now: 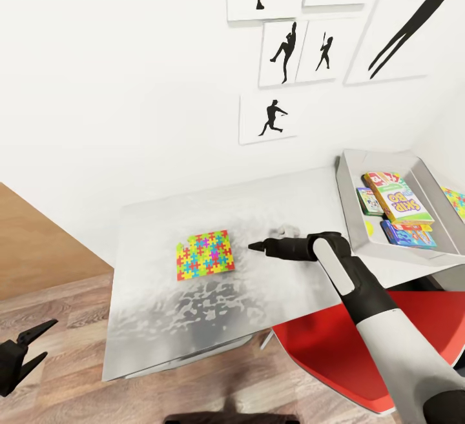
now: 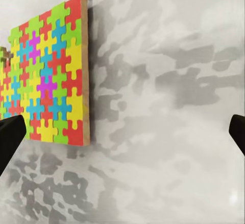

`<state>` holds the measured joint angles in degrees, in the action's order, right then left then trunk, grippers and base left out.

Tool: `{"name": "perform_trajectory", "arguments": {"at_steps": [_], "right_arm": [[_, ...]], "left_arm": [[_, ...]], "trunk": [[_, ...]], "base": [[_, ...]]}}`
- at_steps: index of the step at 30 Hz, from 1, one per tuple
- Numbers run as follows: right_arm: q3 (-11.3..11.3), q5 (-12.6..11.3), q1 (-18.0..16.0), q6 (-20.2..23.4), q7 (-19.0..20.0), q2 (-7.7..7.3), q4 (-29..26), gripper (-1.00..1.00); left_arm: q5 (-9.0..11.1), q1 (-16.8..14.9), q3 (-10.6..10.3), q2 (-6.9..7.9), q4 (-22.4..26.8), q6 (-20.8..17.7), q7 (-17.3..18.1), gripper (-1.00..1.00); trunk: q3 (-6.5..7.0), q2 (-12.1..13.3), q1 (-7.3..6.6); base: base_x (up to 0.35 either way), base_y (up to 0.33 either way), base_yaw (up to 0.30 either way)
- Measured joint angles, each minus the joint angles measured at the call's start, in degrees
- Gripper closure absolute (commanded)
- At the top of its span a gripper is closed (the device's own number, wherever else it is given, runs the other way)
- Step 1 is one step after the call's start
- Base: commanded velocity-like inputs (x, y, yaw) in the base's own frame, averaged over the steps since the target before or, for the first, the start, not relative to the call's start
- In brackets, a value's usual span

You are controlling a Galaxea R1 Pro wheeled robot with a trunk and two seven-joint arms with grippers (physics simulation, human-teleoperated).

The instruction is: Put all the toys in the child's room - the three board games (two on the bed and one on the table), the two jigsaw puzzles on the table, and the tennis ball on the table - inside the toy box on the table in the child's room.

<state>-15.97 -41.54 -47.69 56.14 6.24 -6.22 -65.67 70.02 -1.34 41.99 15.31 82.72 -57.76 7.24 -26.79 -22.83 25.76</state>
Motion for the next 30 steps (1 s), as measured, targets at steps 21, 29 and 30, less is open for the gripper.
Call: {"name": "perform_trajectory", "arguments": {"at_steps": [21,29,30], "right_arm": [[0.22,-0.87,-8.93,-1.27,0.64,-0.35,18.2,-1.0],[0.3,-1.61,-9.8,-2.06,0.76,-0.48,19.77,-1.0],[0.24,-1.56,-9.85,-2.08,0.78,-0.46,19.86,-1.0]], "left_arm": [[-0.51,0.01,-0.49,-0.01,-0.17,0.75,0.0,-1.0],[-0.52,-0.01,-0.52,-0.01,-0.19,0.81,0.02,-1.0],[-0.52,-0.01,-0.51,-0.01,-0.18,0.81,0.02,-1.0]], "trunk": [[-1.3,-0.02,-0.7],[-1.62,-0.02,-0.97],[-1.63,-0.02,-0.98]], "base": [[0.0,0.0,0.082],[0.0,0.0,0.027],[0.0,0.0,0.01]]}}
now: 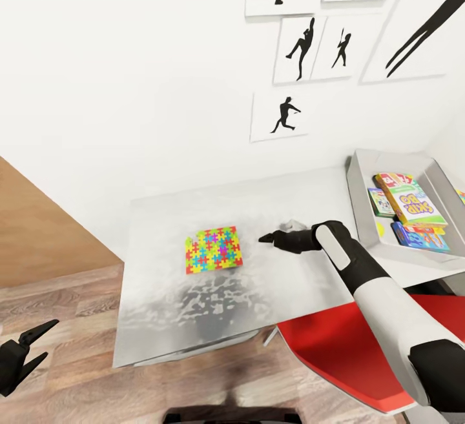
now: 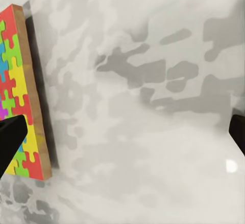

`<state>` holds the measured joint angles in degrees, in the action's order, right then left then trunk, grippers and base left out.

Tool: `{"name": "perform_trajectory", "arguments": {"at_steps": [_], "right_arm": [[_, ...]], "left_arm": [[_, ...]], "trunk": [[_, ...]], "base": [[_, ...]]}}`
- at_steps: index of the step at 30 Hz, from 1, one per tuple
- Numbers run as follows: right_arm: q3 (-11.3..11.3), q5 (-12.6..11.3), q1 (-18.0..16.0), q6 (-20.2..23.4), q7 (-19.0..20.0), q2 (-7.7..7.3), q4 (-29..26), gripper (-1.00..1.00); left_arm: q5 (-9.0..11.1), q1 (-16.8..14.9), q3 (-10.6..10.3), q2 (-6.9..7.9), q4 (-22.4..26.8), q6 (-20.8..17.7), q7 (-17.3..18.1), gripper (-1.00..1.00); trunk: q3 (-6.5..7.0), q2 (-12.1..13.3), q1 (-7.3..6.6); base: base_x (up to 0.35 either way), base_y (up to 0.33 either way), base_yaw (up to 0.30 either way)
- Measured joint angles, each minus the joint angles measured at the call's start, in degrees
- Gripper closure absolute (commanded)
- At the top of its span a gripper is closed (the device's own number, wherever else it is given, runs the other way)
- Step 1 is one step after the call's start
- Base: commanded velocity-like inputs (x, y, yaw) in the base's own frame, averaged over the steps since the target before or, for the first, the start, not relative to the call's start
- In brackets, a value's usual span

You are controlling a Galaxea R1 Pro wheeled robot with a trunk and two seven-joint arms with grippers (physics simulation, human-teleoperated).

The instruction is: Put all the toys in the child's room - the three board games (two on the bed and one on the table), the two jigsaw puzzles on the table, and the tennis ball on the table - inside the toy box on the table in the child's room.

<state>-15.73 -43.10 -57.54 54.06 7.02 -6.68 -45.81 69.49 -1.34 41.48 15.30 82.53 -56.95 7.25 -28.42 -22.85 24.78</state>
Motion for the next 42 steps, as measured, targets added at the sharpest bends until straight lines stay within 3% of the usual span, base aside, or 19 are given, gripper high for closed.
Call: {"name": "perform_trajectory", "arguments": {"at_steps": [12,15,23,35,42], "right_arm": [[0.07,0.54,-0.18,-0.25,-0.02,0.01,0.13,-1.0],[0.12,1.8,-0.2,-0.39,-0.09,0.0,0.23,-1.0],[0.12,1.96,-0.23,-1.36,-0.06,-0.1,1.67,-1.0],[0.25,1.12,-0.03,-2.31,-0.01,-0.29,2.58,-1.0],[0.18,0.07,0.44,-2.43,2.73,-0.53,0.79,-1.0]], "left_arm": [[0.01,0.01,-0.06,0.0,0.0,0.02,0.01,-1.0],[0.02,0.02,-0.06,0.0,0.0,0.02,0.01,-1.0],[0.02,0.03,-0.07,0.0,0.0,0.03,0.01,-1.0],[0.0,0.0,-0.09,0.0,0.0,0.02,0.0,-1.0],[0.0,0.01,-0.08,0.0,0.0,0.02,-0.01,-1.0]], "trunk": [[-0.07,0.0,-0.03],[-0.08,-0.01,-0.17],[-0.08,-0.01,-0.66],[-0.08,0.0,-0.97],[-0.08,0.0,-0.17]], "base": [[0.0,0.0,0.024],[0.0,0.0,0.16],[0.0,0.0,0.227],[0.0,0.0,0.09],[0.0,0.0,0.016]]}}
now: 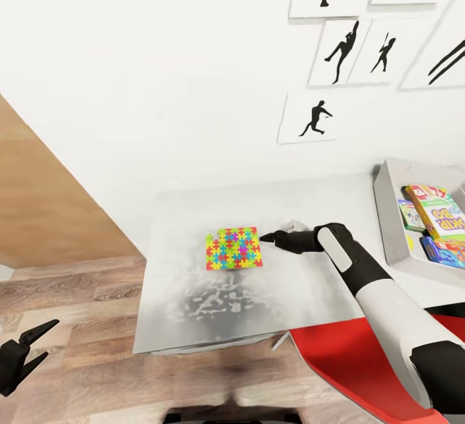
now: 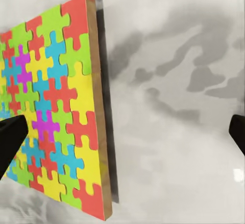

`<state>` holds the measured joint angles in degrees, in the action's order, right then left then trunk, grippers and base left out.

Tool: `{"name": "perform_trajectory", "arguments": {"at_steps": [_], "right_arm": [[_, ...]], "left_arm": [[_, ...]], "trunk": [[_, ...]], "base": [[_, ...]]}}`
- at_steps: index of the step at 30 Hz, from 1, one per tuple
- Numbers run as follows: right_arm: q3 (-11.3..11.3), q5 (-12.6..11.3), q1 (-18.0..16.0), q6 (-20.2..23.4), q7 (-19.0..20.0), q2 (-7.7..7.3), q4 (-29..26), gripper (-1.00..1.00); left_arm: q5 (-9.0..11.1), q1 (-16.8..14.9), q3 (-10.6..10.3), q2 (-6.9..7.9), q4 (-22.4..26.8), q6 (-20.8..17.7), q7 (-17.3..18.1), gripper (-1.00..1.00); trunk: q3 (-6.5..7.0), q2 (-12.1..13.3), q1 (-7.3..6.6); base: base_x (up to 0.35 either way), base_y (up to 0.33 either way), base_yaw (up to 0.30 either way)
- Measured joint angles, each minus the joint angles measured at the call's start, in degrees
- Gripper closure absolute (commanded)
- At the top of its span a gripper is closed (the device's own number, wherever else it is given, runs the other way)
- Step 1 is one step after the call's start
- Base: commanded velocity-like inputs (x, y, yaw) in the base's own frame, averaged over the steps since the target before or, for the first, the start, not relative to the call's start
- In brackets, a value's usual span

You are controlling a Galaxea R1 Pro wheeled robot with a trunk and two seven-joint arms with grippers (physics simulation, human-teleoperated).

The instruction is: Put all the toys in the child's room - the three board games (two on the bed and one on the table), the two jigsaw puzzles on the table, and the tennis ball on the table - inside the toy box on the table in the child's room.

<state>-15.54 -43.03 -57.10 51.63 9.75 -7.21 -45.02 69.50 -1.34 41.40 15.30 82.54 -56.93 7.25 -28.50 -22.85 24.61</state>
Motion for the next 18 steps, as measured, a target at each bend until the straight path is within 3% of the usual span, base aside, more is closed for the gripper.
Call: {"name": "perform_trajectory", "arguments": {"at_steps": [8,18], "right_arm": [[-0.12,-0.04,0.49,-2.67,3.76,-0.76,-1.2,-1.0],[-0.15,0.62,0.64,-3.93,4.68,-0.98,-1.46,-1.0]], "left_arm": [[-0.01,-0.01,-0.01,0.0,-0.01,0.0,0.0,-1.0],[-0.01,-0.01,-0.01,0.0,0.0,0.0,0.0,-1.0]], "trunk": [[0.0,0.0,0.8],[0.0,0.0,0.95]], "base": [[0.0,0.0,0.004],[0.0,0.0,0.001]]}}
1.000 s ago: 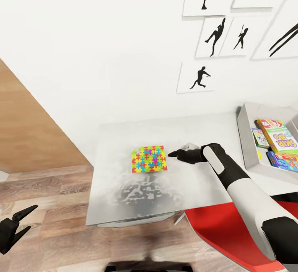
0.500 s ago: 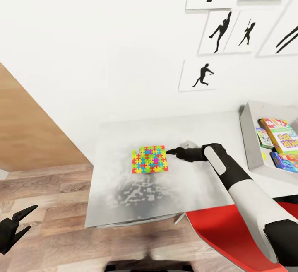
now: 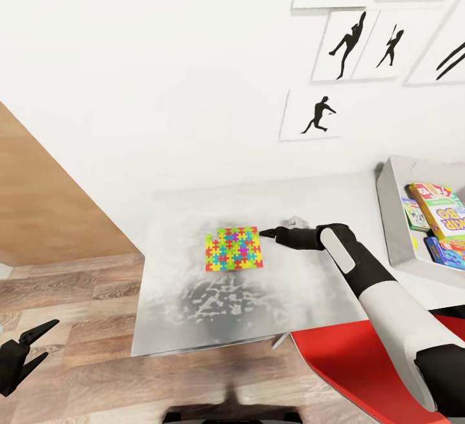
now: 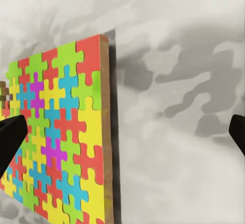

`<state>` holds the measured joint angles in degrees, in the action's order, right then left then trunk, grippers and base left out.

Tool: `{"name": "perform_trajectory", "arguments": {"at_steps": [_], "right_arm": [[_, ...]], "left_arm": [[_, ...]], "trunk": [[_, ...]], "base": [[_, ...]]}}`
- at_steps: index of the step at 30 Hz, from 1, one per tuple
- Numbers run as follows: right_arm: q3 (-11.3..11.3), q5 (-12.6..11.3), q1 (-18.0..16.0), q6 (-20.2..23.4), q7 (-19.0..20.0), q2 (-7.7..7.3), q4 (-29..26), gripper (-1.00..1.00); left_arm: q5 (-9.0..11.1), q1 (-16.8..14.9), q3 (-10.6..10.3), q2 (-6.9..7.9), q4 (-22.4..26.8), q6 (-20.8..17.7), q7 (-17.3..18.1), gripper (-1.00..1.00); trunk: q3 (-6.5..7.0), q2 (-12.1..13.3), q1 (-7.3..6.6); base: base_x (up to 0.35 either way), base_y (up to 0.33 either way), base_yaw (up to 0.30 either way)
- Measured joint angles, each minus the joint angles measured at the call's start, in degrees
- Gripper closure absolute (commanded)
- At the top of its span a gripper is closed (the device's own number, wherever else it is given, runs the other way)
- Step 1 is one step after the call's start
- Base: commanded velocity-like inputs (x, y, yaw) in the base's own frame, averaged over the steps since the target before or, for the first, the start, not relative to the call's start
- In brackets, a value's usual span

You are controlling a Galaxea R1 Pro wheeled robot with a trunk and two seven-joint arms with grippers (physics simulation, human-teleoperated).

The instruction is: Put all the toys in the child's room - the three board games (two on the bed and one on the table), the two jigsaw puzzles on the table, and the tennis ball on the table - inside the toy box on the table in the child's room.

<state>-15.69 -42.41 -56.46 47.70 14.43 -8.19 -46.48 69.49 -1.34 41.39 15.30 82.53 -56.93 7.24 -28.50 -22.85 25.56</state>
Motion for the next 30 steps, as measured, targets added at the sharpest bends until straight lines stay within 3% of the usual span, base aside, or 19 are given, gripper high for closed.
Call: {"name": "perform_trajectory", "arguments": {"at_steps": [15,30], "right_arm": [[-0.07,0.39,0.02,-1.27,0.25,0.06,0.49,-1.0],[-0.06,0.73,-0.05,-1.74,0.26,0.07,0.6,-1.0]], "left_arm": [[0.01,0.01,0.01,0.0,0.0,0.0,0.01,-1.0],[0.02,0.01,0.01,0.0,0.0,0.01,0.01,-1.0]], "trunk": [[0.0,0.0,-0.1],[0.0,0.0,-0.09]], "base": [[0.0,0.0,0.021],[0.0,0.0,0.186]]}}
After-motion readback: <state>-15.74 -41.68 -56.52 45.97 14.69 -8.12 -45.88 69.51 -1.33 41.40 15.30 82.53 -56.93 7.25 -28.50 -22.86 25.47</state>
